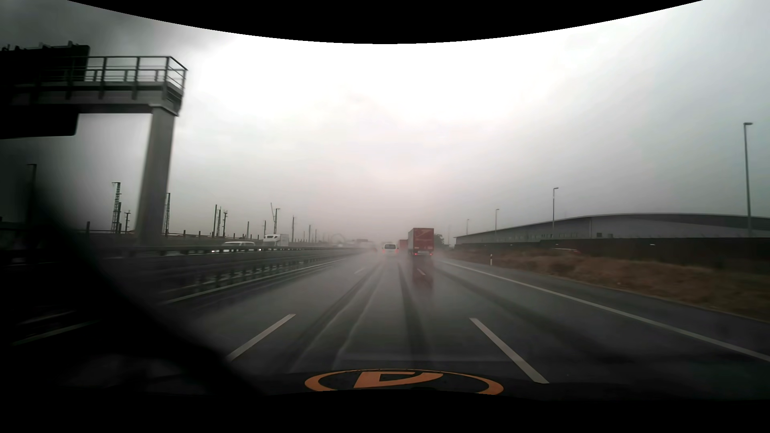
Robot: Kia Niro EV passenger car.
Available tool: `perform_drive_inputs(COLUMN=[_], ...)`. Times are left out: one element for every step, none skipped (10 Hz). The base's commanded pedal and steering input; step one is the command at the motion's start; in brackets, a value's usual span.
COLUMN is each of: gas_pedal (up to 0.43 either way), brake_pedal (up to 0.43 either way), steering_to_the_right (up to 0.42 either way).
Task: Follow the waypoints while adhering to traffic rules and regulations
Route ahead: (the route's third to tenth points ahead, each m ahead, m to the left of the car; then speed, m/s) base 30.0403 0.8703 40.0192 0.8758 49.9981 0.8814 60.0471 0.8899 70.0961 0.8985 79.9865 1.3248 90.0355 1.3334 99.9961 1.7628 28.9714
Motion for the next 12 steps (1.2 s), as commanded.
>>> perform_drive_inputs(gas_pedal=[0.118,0.11,0.098,0.098,0.098,0.098,0.098,0.098,0.098,0.098,0.11,0.11], brake_pedal=[0.0,0.0,0.0,0.0,0.0,0.0,0.0,0.0,0.0,0.0,0.0,0.0], steering_to_the_right=[-0.004,-0.004,-0.003,-0.003,-0.003,-0.003,-0.003,-0.003,-0.003,-0.002,-0.001,0.0])
